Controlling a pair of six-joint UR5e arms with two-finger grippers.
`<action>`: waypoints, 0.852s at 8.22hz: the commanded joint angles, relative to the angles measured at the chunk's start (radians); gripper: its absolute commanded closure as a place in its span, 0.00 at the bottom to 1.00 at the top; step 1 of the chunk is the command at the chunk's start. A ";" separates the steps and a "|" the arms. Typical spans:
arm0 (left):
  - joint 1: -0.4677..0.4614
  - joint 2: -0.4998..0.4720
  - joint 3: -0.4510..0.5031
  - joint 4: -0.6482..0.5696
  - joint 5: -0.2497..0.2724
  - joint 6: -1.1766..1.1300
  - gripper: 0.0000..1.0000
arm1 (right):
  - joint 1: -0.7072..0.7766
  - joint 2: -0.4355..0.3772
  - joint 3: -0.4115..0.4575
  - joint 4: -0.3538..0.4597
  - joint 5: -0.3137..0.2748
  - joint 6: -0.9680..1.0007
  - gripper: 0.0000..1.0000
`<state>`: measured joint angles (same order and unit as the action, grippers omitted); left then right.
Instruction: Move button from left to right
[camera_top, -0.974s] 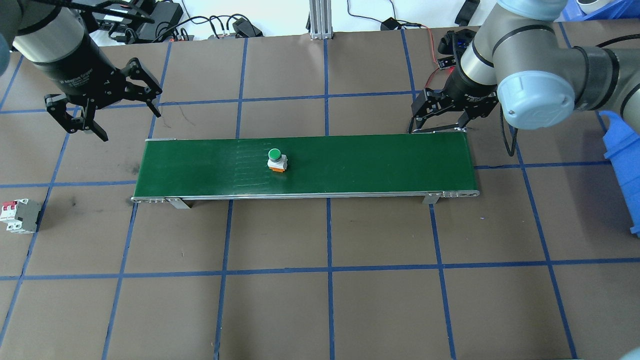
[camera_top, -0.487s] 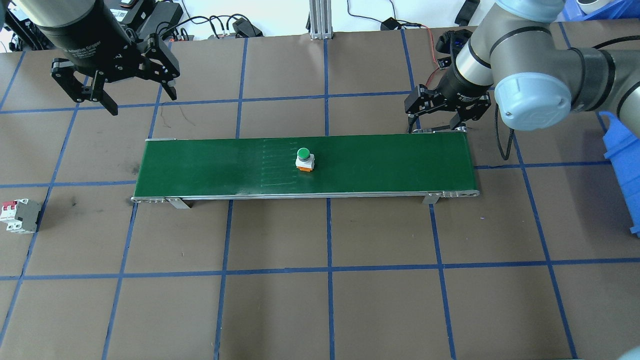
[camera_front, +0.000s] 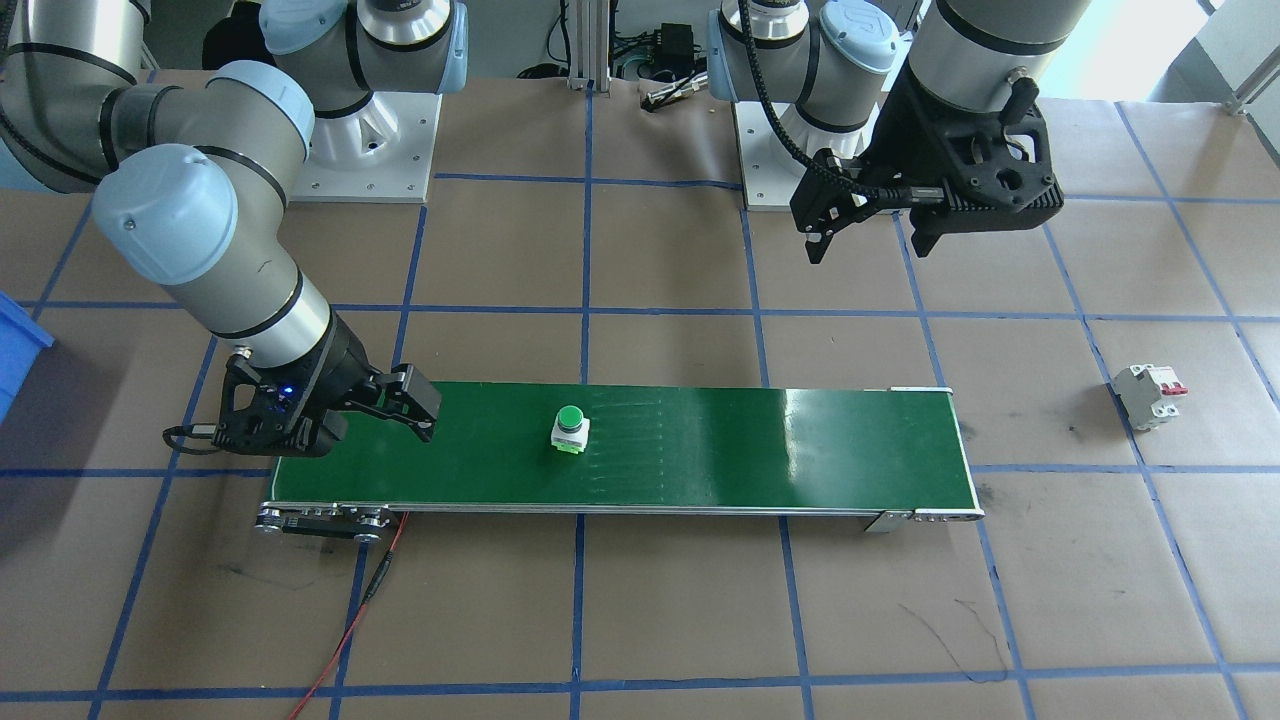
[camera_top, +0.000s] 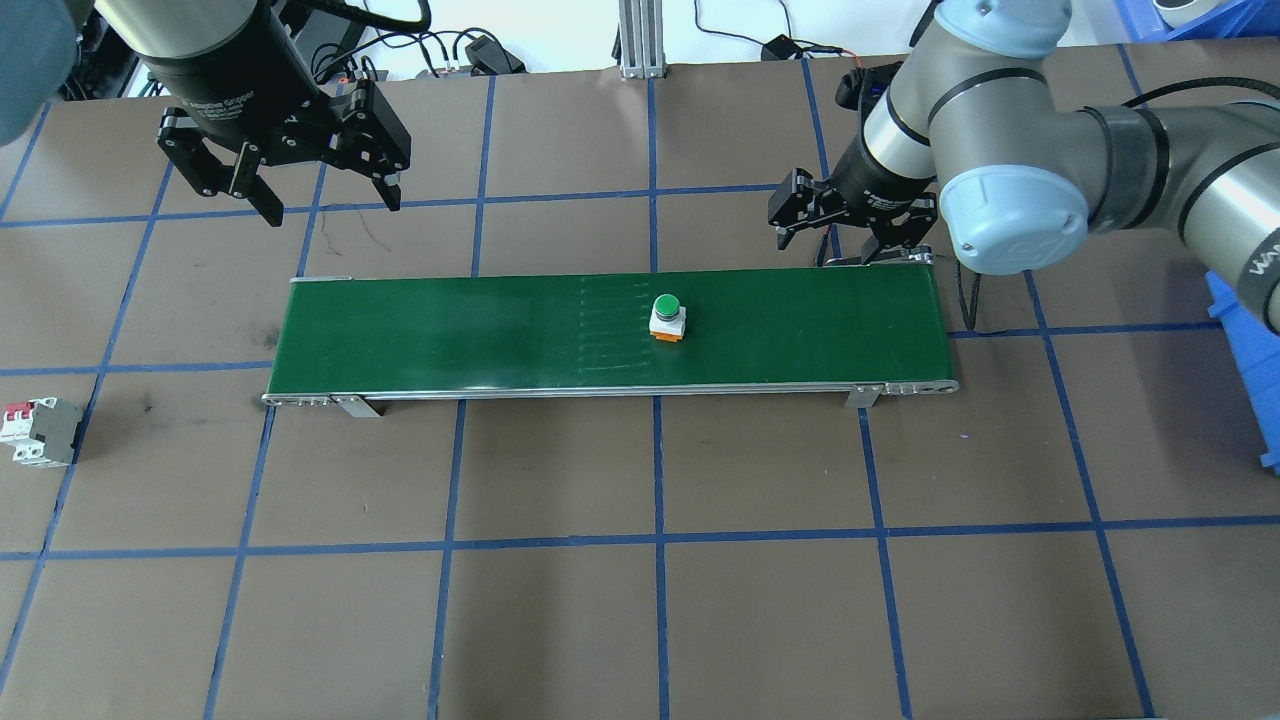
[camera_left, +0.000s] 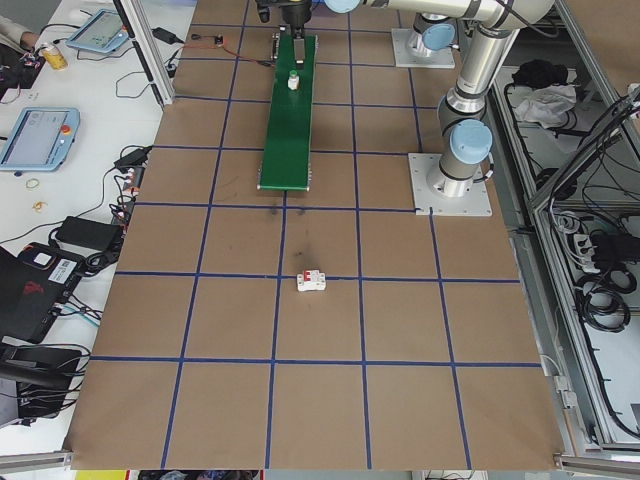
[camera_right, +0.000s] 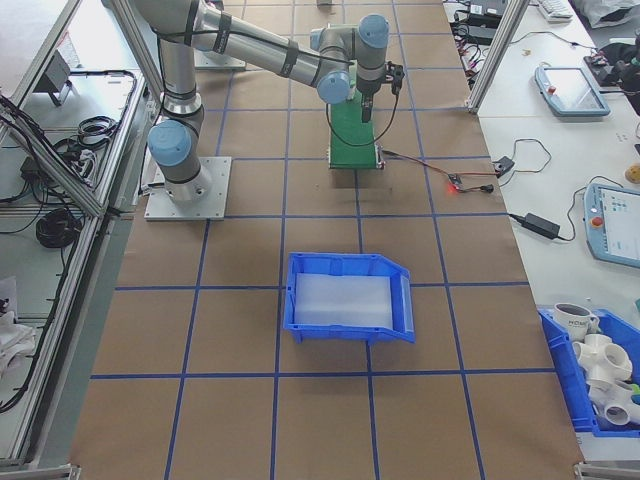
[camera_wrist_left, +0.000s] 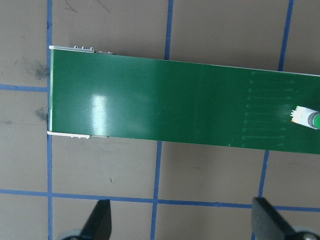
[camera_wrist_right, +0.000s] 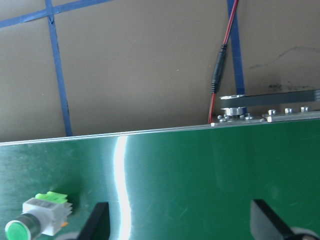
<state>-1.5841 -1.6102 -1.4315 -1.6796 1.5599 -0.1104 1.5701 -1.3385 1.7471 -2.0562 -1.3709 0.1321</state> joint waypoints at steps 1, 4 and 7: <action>-0.007 0.012 0.000 -0.008 0.006 0.063 0.00 | 0.089 0.008 0.000 -0.034 -0.008 0.122 0.00; -0.007 0.010 0.000 -0.011 0.005 0.063 0.00 | 0.099 0.059 0.006 -0.056 -0.016 0.130 0.00; -0.008 0.012 -0.004 -0.011 0.002 0.063 0.00 | 0.097 0.116 0.009 -0.048 -0.051 0.130 0.07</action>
<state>-1.5919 -1.5969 -1.4338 -1.6906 1.5639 -0.0476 1.6684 -1.2534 1.7542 -2.1072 -1.3951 0.2620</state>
